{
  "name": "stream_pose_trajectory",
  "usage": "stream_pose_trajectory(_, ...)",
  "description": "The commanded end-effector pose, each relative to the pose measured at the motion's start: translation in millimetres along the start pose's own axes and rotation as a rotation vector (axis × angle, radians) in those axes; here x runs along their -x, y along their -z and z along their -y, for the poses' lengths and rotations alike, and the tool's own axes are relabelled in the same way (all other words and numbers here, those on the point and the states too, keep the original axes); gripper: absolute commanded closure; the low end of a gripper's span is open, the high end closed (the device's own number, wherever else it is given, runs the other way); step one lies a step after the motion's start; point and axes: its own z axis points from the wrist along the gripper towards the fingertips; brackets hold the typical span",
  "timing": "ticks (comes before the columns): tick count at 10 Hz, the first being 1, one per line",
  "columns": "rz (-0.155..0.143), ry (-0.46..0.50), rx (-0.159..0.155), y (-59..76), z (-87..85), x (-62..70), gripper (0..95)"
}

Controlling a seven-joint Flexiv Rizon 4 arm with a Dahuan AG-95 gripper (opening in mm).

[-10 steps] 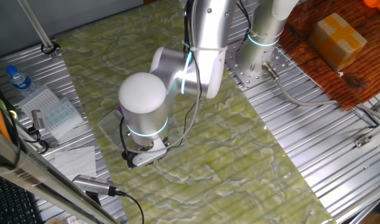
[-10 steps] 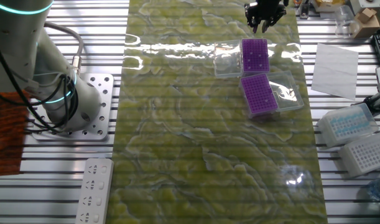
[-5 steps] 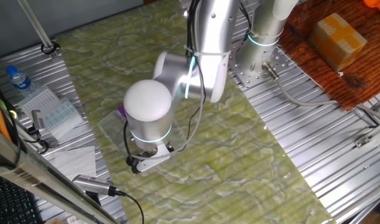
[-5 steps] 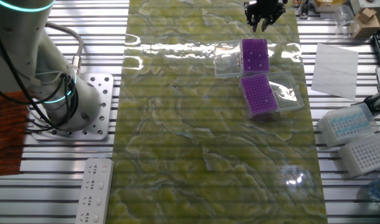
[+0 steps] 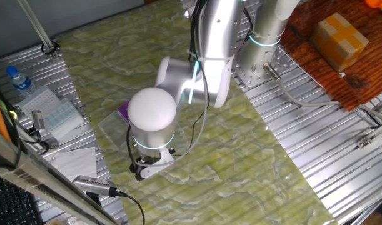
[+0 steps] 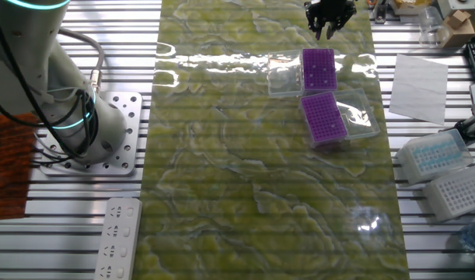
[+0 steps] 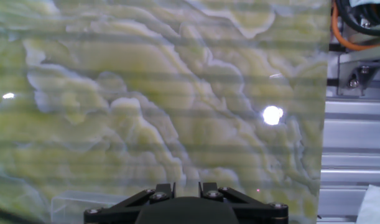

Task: Transfer all small pipette tips from one holder to another

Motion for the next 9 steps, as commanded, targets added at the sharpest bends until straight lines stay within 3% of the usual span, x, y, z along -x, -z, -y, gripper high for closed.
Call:
stream_pose_trajectory(1,-0.009,0.003,0.001,0.3,-1.2,-0.5,76.0)
stream_pose_trajectory(2,-0.009,0.003,0.001,0.3,-1.2,-0.5,76.0)
stream_pose_trajectory(3,-0.028,0.004,0.002,0.0,-1.5,0.2,76.0)
stream_pose_trajectory(9,-0.04,0.019,-0.005,-2.6,-4.7,-2.6,76.0)
